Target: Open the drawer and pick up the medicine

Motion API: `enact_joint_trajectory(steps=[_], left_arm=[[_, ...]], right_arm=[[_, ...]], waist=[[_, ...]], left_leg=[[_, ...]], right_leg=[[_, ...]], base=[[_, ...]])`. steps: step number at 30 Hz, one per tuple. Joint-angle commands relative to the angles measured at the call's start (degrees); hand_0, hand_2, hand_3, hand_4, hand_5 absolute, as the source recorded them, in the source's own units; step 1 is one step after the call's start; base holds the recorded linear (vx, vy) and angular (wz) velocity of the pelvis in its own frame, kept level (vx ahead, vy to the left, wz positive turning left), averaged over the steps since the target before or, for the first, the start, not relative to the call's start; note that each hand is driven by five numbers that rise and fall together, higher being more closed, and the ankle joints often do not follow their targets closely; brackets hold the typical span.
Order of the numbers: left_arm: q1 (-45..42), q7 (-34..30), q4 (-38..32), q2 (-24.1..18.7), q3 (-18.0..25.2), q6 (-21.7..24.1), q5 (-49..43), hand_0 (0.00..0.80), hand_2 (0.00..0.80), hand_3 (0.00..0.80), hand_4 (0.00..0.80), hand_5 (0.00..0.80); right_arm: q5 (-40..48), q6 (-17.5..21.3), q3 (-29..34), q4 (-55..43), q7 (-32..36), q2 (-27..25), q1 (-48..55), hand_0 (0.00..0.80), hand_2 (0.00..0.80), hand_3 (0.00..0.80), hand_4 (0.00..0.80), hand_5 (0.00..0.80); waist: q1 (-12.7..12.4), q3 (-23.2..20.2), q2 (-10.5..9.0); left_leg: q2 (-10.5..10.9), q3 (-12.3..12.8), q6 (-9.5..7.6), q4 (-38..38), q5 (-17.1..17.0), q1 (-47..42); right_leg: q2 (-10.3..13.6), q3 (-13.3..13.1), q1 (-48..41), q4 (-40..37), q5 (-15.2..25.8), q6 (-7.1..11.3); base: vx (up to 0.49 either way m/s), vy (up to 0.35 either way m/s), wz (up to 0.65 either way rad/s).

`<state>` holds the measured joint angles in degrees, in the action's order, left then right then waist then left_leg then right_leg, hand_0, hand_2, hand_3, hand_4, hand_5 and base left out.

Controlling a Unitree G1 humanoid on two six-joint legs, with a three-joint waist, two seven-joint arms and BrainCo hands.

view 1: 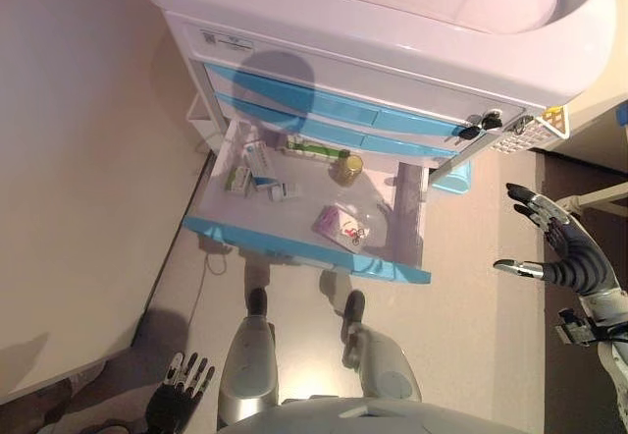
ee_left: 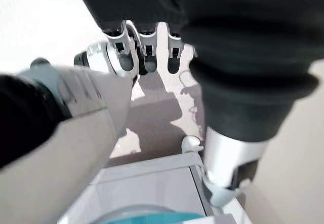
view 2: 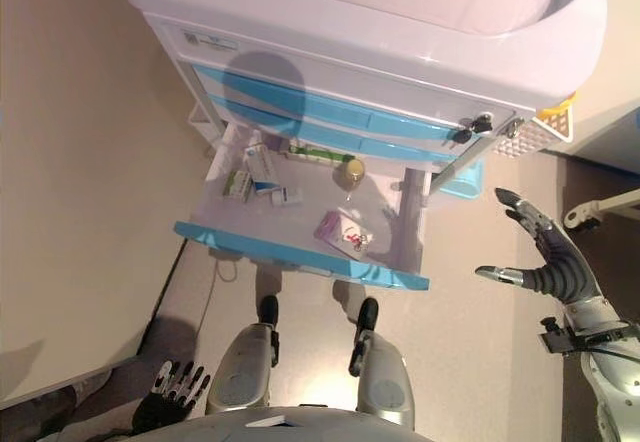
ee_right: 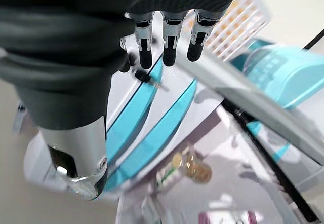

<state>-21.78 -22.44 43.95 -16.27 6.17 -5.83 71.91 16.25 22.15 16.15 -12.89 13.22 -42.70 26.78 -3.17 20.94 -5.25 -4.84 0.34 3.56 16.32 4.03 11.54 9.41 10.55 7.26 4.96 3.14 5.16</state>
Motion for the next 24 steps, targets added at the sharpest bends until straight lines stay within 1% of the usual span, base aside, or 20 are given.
enact_joint_trajectory(steps=[1, 3, 4, 6, 9, 11, 13, 15, 17, 21, 24], left_arm=[[-3.37, 0.43, 0.76, -2.42, -1.37, 1.81, -3.74, 0.0, 0.0, 0.0, 0.0, 0.0], [-3.11, 0.31, 1.2, -3.0, -2.32, 2.7, -4.38, 0.0, 0.0, 0.0, 0.0, 0.0], [-3.06, 0.37, 1.27, -3.08, -2.48, 2.88, -4.47, 0.0, 0.0, 0.0, 0.0, 0.0], [-2.38, 0.16, 2.04, -3.89, -2.84, 2.96, -5.43, 0.0, 0.0, 0.0, 0.0, 0.0], [-1.87, 0.58, 2.01, -4.56, -3.31, 2.94, -6.26, 0.0, 0.0, 0.0, 0.0, 0.0], [-1.81, 0.69, 1.88, -4.93, -3.59, 2.95, -6.42, 0.0, 0.0, 0.0, 0.0, 0.0], [-1.77, 0.8, 1.91, -5.19, -3.79, 2.97, -6.52, 0.0, 0.0, 0.0, 0.0, 0.0], [-1.52, 1.21, 1.79, -5.36, -4.09, 2.68, -6.49, 0.0, 0.0, 0.0, 0.0, 0.0], [-1.23, 1.41, 1.61, -5.42, -4.48, 2.79, -6.7, 0.0, 0.0, 0.0, 0.0, 0.0], [-0.48, 2.1, 0.98, -5.37, -5.62, 2.93, -7.07, 0.0, 0.0, 0.0, 0.0, 0.0], [-0.03, 2.56, 1.0, -4.91, -6.16, 2.96, -7.44, 0.0, 0.0, 0.0, 0.0, 0.0]], right_arm=[[-3.05, -1.39, -0.43, -3.0, 1.03, -3.42, -1.7, 0.0, 0.0, 0.0, 0.0, 0.0], [-2.89, -3.44, -1.53, -3.49, 1.94, -4.99, -3.23, 0.0, 0.0, 0.0, 0.0, 0.0], [-3.18, -3.8, -1.7, -3.54, 2.1, -5.17, -3.46, 0.0, 0.0, 0.0, 0.0, 0.0], [-4.13, -6.36, -3.38, -3.16, 3.36, -6.46, -5.26, 0.0, 0.0, 0.0, 0.0, 0.0], [-4.91, -9.66, -5.17, -2.74, 4.3, -7.4, -6.72, 0.0, 0.0, 0.0, 0.0, 0.0], [-5.67, -11.2, -6.58, -2.1, 5.01, -7.82, -7.8, 0.0, 0.0, 0.0, 0.0, 0.0], [-7.26, -13.48, -8.16, -1.47, 5.17, -8.09, -8.74, 0.0, 0.0, 0.0, 0.0, 0.0], [-6.89, -16.25, -10.27, -0.49, 5.68, -8.41, -10.34, 0.0, 0.0, 0.0, 0.0, 0.0], [-6.17, -18.6, -12.2, 0.38, 5.87, -8.29, -11.86, 0.0, 0.0, 0.0, 0.0, 0.0], [-5.56, -22.75, -16.74, 3.51, 6.41, -6.34, -15.23, 0.0, 0.0, 0.0, 0.0, 0.0], [-4.67, -24.61, -20.02, 6.96, 5.35, -3.94, -17.58, 0.0, 0.0, 0.0, 0.0, 0.0]], waist=[[-1.26, -1.39, 0.39], [-1.65, -1.4, 0.35], [-1.69, -1.39, 0.34], [-2.11, -1.26, 0.54], [-2.51, -1.18, 0.59], [-2.8, -1.11, 0.57], [-3.12, -1.06, 0.58], [-3.46, -0.89, 0.65], [-3.74, -0.71, 0.81], [-4.5, -0.5, 1.54], [-5.07, -0.41, 2.18]], left_leg=[[0.05, 0.46, -1.19, -4.28, -4.78, -1.49], [-0.03, 0.41, -1.17, -4.35, -4.84, -1.51], [-0.04, 0.39, -1.16, -4.38, -4.85, -1.5], [0.05, 0.24, -1.13, -4.46, -5.03, -1.44], [0.13, 0.02, -1.08, -4.36, -5.02, -1.41], [0.15, -0.06, -1.03, -4.2, -5.04, -1.3], [0.21, -0.17, -1.05, -4.24, -5.1, -1.29], [0.19, -0.3, -1.03, -4.21, -5.16, -1.27], [0.18, -0.42, -1.02, -4.37, -5.3, -1.4], [0.51, -0.79, -1.09, -4.7, -5.57, -1.33], [0.78, -0.9, -1.09, -4.8, -5.74, -1.31]], right_leg=[[0.87, 0.57, -3.59, 2.81, -1.11, 2.69], [0.97, 0.85, -3.84, 2.64, -1.03, 2.71], [0.98, 0.89, -3.87, 2.62, -1.02, 2.72], [1.04, 0.96, -4.02, 2.55, -0.92, 2.71], [1.19, 1.11, -4.09, 2.67, -0.9, 2.75], [1.31, 1.23, -4.09, 2.73, -0.83, 2.83], [1.37, 1.31, -4.15, 2.71, -0.76, 2.84], [1.47, 1.44, -4.22, 2.73, -0.79, 2.85], [1.54, 1.58, -4.32, 2.78, -0.83, 2.79], [1.83, 1.91, -4.35, 2.78, -0.88, 2.67], [2.23, 2.32, -4.38, 2.86, -0.91, 2.55]], base=[[0.0, 0.0, 0.0], [0.0, 0.0, 0.0], [-0.002, 0.001, 0.05], [-0.005, 0.012, 0.12], [-0.001, 0.007, 0.04], [-0.008, 0.002, 0.04], [0.0, 0.0, 0.0], [0.0, 0.0, 0.0], [0.0, 0.0, 0.0], [-0.018, 0.024, 0.07], [-0.015, 0.046, 0.15]])
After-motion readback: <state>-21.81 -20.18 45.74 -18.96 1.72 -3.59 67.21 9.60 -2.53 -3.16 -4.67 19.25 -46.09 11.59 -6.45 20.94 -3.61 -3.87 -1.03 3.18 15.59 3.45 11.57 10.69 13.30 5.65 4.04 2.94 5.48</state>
